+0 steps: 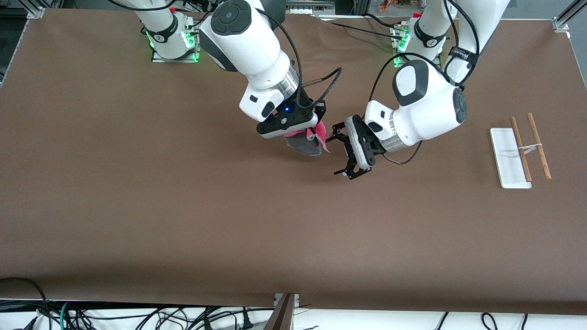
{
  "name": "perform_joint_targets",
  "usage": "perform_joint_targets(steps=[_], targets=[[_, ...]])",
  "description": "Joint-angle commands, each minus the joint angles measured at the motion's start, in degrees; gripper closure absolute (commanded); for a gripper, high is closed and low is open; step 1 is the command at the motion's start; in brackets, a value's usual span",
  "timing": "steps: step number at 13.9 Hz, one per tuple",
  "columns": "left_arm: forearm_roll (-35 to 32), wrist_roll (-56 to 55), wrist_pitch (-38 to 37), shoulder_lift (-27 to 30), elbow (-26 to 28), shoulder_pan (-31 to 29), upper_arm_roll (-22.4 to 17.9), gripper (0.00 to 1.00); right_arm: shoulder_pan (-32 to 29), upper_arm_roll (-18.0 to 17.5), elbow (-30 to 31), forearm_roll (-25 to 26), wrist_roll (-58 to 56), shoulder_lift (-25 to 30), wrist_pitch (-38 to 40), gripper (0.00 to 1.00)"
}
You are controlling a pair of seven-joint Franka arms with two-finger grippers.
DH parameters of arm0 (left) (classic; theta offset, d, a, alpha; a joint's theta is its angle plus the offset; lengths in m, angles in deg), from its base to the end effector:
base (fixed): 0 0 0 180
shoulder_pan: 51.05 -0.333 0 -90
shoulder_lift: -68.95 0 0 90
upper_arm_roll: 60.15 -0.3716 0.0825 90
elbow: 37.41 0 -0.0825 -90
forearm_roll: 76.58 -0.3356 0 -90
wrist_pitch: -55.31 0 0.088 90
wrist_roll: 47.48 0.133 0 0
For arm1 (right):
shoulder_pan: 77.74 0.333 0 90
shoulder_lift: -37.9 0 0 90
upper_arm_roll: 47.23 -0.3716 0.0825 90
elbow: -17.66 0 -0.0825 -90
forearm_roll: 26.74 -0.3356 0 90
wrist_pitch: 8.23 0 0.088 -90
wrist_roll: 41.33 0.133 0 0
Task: Pass towel and hang on rack
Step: 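Move the left gripper toward the towel held by the right gripper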
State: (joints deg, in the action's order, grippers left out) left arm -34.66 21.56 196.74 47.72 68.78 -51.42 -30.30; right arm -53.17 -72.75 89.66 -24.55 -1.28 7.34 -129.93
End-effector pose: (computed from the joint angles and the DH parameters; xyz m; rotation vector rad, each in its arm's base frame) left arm 0.5740 -0.2919 0.4357 2.1065 -1.3414 0.6058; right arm 0.5312 0.4935 0.5478 -2.7393 -0.1253 -0.2066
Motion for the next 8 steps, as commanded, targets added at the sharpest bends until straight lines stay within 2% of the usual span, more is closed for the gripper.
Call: perform_joint_targets(steps=[1, 5, 7, 8], targets=[[0.8, 1.0, 0.8, -1.7, -1.6, 0.5, -0.2, 0.02, -0.1, -0.3, -0.3, 0.1, 0.6, 0.1, -0.3, 1.00], [0.7, 0.9, 0.7, -1.8, -1.5, 0.5, -0.2, 0.05, -0.1, -0.3, -0.4, 0.1, 0.6, 0.1, -0.3, 1.00], [0.7, 1.0, 0.6, -1.5, -1.3, 0.5, -0.1, 0.12, -0.1, -0.3, -0.4, 0.1, 0.4, 0.0, -0.3, 1.00], [0.7, 1.0, 0.5, -1.4, -1.2, 0.7, -0.1, 0.20, -0.1, -0.3, -0.5, 0.1, 0.2, 0.0, -0.3, 1.00]])
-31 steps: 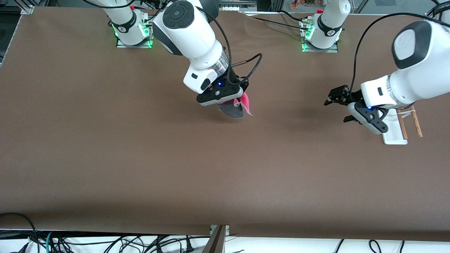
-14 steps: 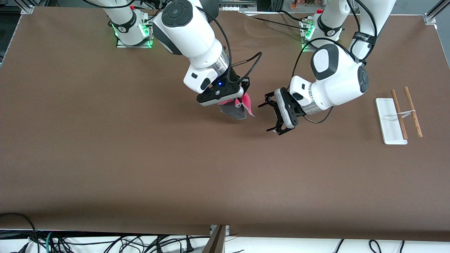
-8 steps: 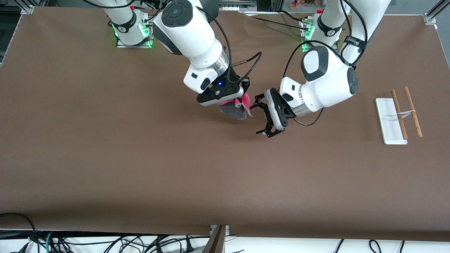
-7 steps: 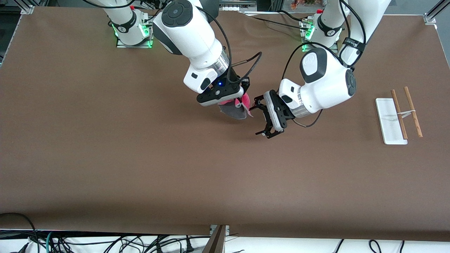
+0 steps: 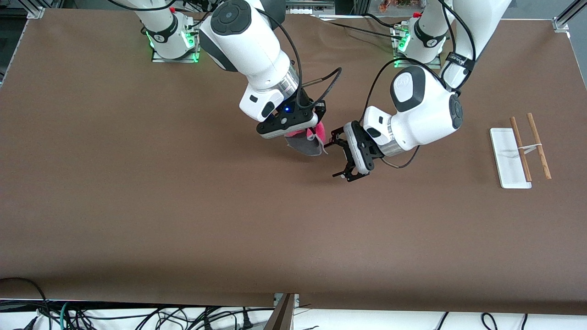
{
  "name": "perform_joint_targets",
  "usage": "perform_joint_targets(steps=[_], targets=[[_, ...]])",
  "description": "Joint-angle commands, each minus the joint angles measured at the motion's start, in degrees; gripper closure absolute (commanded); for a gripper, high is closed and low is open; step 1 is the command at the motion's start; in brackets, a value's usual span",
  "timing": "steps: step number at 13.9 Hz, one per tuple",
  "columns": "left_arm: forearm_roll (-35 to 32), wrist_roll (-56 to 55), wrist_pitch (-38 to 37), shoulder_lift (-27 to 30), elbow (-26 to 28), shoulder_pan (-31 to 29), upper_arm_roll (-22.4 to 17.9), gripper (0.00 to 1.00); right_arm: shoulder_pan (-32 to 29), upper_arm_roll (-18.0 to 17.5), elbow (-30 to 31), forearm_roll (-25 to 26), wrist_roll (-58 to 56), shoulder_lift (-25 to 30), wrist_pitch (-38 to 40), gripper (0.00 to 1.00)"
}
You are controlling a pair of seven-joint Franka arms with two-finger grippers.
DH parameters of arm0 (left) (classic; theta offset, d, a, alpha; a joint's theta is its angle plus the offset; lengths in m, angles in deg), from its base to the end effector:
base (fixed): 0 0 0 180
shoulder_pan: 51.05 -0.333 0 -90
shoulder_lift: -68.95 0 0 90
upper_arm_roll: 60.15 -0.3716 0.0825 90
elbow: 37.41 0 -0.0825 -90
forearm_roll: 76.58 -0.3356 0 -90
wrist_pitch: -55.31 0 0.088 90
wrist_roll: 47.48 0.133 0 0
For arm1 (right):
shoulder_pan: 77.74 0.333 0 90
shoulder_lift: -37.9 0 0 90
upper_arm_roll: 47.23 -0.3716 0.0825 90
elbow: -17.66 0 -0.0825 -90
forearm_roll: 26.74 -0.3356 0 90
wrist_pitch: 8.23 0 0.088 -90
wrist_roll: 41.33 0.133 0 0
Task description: Pass towel and hang on rack
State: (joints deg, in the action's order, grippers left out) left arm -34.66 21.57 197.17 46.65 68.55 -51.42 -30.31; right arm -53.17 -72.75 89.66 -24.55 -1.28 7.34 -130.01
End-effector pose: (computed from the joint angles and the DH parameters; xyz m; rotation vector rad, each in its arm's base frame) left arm 0.5778 -0.2914 0.4272 2.1102 -1.3296 0.5983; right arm 0.5313 0.4936 0.5480 -2.7383 -0.1250 -0.2080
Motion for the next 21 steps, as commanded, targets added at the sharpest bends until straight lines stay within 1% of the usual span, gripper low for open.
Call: perform_joint_targets(steps=[1, 4, 5, 6, 7, 10, 12, 13, 14, 16, 17, 18, 21], targets=[[0.6, 1.1, 0.1, -0.3, -0.8, 0.8, -0.1, 0.22, -0.1, -0.3, -0.5, 0.1, 0.2, 0.0, -0.3, 1.00], [0.4, 1.3, -0.4, -0.3, -0.5, 0.9, 0.0, 0.38, -0.1, -0.2, -0.5, 0.1, 0.2, 0.0, -0.7, 1.00], [0.4, 1.4, -0.5, -0.1, -0.2, 1.2, 0.0, 0.41, -0.1, -0.2, -0.5, 0.1, 0.2, 0.0, -0.7, 1.00], [0.4, 1.5, -0.6, 0.0, -0.1, 1.2, 0.0, 0.42, -0.1, -0.2, -0.5, 0.1, 0.2, 0.0, -0.7, 1.00], [0.4, 1.5, -0.8, 0.1, 0.0, 1.2, 0.1, 0.47, -0.1, -0.2, -0.5, 0.1, 0.2, 0.0, -0.7, 1.00], [0.4, 1.6, -2.1, 0.4, 0.3, 1.1, 0.1, 0.45, -0.1, -0.2, -0.5, 0.1, 0.3, 0.0, -0.7, 1.00], [0.4, 1.6, -4.5, 1.0, 0.2, 0.5, -0.3, 0.37, -0.1, -0.2, -0.4, 0.1, 0.3, 0.0, -0.7, 1.00], [0.4, 1.8, -6.0, 1.5, 0.3, -0.3, -0.6, 0.30, -0.1, -0.2, -0.5, 0.1, 0.3, 0.0, -0.7, 1.00], [-0.2, 1.9, -9.2, 2.0, 0.1, -2.2, -0.6, 0.30, -0.1, -0.2, -0.4, 0.1, 0.3, 0.0, -0.7, 1.00], [-4.0, 1.9, -15.9, 3.0, -0.8, -6.1, 0.0, 0.29, -0.1, -0.2, -0.5, 0.1, 0.2, 0.0, -0.7, 1.00], [-4.2, 2.0, -18.7, 3.8, -0.9, -7.2, 0.0, 0.30, -0.1, -0.2, -0.5, 0.1, 0.2, 0.0, -0.7, 1.00], [-4.2, 2.0, -20.2, 4.7, -0.8, -7.3, -0.1, 0.30, -0.1, -0.2, -0.5, 0.1, 0.2, 0.0, -0.7, 1.00], [-4.0, 0.8, -20.7, 7.3, 0.6, -6.4, 0.1, 0.33, -0.1, -0.2, -0.4, 0.2, -0.2, 0.0, -0.7, 1.00]])
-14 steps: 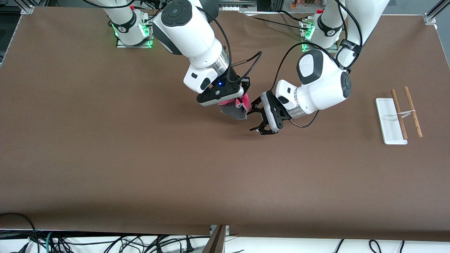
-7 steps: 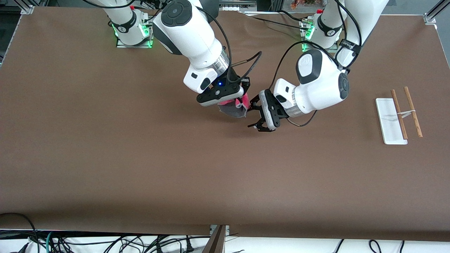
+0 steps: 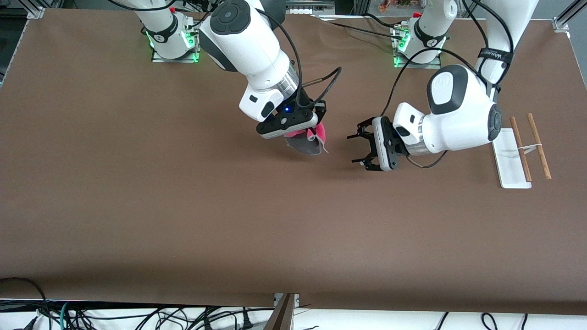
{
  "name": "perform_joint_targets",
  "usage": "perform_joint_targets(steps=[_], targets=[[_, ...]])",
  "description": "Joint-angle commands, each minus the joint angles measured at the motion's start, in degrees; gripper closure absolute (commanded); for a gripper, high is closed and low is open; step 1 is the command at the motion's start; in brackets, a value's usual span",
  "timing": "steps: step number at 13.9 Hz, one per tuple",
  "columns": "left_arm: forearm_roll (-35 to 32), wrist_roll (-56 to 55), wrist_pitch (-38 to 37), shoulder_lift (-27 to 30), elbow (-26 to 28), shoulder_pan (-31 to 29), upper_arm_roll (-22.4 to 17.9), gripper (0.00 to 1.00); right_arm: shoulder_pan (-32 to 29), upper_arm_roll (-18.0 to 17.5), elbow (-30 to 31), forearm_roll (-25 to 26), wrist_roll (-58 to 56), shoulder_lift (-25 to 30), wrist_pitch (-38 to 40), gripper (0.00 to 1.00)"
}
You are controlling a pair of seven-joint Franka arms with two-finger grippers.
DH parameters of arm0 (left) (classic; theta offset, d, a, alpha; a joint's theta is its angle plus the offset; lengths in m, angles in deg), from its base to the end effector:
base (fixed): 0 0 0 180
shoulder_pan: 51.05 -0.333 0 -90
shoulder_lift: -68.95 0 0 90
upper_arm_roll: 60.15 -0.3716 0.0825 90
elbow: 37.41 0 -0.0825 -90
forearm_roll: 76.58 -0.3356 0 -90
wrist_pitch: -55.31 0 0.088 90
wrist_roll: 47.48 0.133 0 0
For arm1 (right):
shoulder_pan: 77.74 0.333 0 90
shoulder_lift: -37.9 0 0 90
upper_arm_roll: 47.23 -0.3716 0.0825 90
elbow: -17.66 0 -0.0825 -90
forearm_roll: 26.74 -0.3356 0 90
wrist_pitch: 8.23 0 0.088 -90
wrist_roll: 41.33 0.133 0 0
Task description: Pass towel and hang on rack
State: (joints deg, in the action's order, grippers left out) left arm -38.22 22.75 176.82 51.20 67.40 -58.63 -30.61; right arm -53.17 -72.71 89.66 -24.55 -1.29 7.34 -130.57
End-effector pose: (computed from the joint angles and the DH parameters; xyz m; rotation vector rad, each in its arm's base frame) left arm 0.5605 -0.2378 0.4566 2.0115 -1.4133 0.3789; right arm 0.5323 0.4938 0.5492 -2.7313 -0.1229 -0.2179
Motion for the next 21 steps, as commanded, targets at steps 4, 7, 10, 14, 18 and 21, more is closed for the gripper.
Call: perform_joint_targets(steps=[4, 7, 10, 14, 18, 21], targets=[[0.1, -0.8, 2.8, 4.3, 5.7, 0.8, 3.9, 0.28, -0.1, -0.3, -0.4, 0.2, -0.1, 0.0, -0.6, 1.00], [0.4, -0.8, 7.3, 4.9, 8.7, 0.7, 6.7, 0.00, -0.1, -0.3, -0.4, 0.2, -0.1, 0.0, -0.6, 1.00], [0.5, -3.2, 9.4, 4.7, 8.7, 0.8, 8.3, 0.00, -0.1, -0.3, -0.4, 0.3, -0.1, 0.0, -0.6, 1.00], [0.5, -7.0, 11.8, 4.3, 8.2, 1.9, 9.3, 0.00, -0.1, -0.3, -0.4, 0.3, -0.1, 0.0, -0.6, 1.00], [0.4, -7.4, 13.2, 2.6, 8.0, 3.1, 9.3, 0.32, -0.1, -0.3, -0.4, 0.3, -0.1, 0.0, -0.7, 1.00], [-0.3, -6.9, 13.4, 1.3, 6.7, 3.3, 9.3, 0.80, -0.1, -0.3, -0.4, 0.3, -0.1, 0.0, -0.7, 1.00]])
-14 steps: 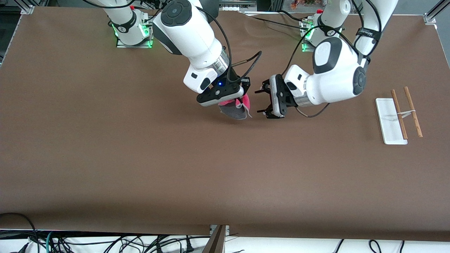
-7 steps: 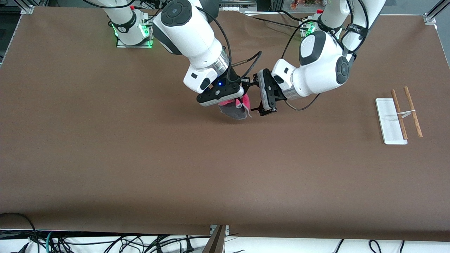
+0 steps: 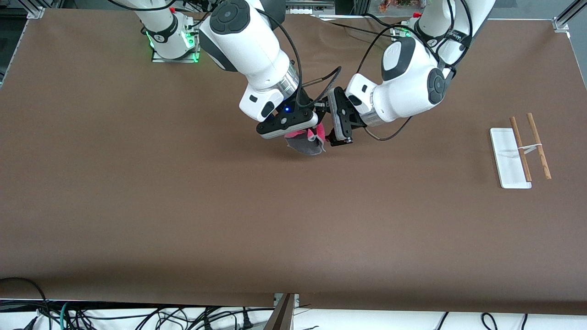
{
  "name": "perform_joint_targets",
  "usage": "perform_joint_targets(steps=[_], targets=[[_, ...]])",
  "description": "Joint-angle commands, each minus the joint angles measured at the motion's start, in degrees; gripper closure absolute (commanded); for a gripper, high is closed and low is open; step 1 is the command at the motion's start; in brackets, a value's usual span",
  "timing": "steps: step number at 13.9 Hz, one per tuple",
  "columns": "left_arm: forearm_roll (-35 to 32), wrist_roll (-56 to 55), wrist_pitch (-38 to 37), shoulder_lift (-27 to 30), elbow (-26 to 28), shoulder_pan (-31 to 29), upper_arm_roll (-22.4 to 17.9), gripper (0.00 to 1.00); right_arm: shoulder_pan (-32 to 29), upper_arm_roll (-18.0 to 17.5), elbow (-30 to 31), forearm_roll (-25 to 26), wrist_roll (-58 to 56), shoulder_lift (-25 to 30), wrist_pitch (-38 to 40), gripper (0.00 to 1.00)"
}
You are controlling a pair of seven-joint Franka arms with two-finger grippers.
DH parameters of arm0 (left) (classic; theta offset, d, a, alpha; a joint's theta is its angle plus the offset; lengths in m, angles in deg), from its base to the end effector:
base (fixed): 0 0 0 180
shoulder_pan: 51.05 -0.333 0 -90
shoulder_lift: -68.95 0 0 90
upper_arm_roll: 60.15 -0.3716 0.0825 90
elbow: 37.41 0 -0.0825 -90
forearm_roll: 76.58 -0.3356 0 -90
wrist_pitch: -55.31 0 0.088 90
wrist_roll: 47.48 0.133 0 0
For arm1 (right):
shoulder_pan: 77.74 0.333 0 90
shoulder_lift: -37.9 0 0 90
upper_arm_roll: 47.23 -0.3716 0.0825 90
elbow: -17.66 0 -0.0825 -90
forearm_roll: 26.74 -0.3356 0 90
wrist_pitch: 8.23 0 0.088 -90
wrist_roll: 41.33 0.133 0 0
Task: Pass towel and hang on rack
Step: 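Close the left gripper on the towel next to the right gripper, then open the right gripper while the left gripper pulls the towel away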
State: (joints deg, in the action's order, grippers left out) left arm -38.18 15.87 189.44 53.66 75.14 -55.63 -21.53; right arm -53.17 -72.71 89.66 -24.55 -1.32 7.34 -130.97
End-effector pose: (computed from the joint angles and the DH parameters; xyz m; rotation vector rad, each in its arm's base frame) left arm 0.4970 -0.3260 0.4479 2.0429 -1.4323 0.3851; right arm 0.5329 0.4942 0.5501 -2.7261 -0.1225 -0.2248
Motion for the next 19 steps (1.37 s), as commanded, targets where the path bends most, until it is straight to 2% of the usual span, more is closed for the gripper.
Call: perform_joint_targets(steps=[1, 2, 8, 12, 14, 15, 16, 17, 19], targets=[[-0.4, 0.2, 0.7, -1.1, -1.0, 0.1, 0.1, 0.94, -0.1, -0.3, -0.4, 0.3, -0.1, 0.0, -0.3, 1.00], [-0.6, 0.4, 0.7, -1.1, -1.1, 0.0, 0.1, 1.00, -0.1, -0.3, -0.4, 0.3, -0.1, 0.0, -0.2, 1.00], [-0.6, 0.5, 0.3, -0.9, -1.2, -1.0, -0.4, 1.00, -0.1, -0.3, -0.4, 0.3, -0.1, 0.0, -0.3, 1.00], [-0.7, 0.5, -0.6, -0.4, -1.2, -4.5, -0.4, 1.00, -0.1, -0.2, -0.4, 0.3, -0.1, 0.0, -0.3, 1.00], [-0.7, 0.5, -2.4, 0.0, -1.3, -6.2, -0.5, 1.00, -0.1, -0.1, -0.4, 0.3, -0.2, 0.0, -0.2, 0.95], [-0.7, 0.5, -3.1, 0.4, -1.3, -7.5, -0.5, 1.00, -0.1, -0.1, -0.3, 0.3, -0.2, 0.0, -0.1, 0.80], [-0.7, 0.5, -4.3, 0.6, -1.3, -8.3, -0.5, 1.00, -0.3, -0.1, -0.3, 0.4, -0.3, 0.0, -0.1, 0.30], [-0.7, 0.6, -6.1, 1.2, -1.3, -9.9, -0.5, 1.00, -0.4, -0.1, -0.2, 0.7, -0.5, 0.0, -0.1, 0.00], [-0.7, 0.5, -10.6, 2.9, -1.3, -14.1, -0.5, 1.00, -0.8, 0.0, -0.1, 0.8, -0.8, 0.0, 0.0, 0.00]])
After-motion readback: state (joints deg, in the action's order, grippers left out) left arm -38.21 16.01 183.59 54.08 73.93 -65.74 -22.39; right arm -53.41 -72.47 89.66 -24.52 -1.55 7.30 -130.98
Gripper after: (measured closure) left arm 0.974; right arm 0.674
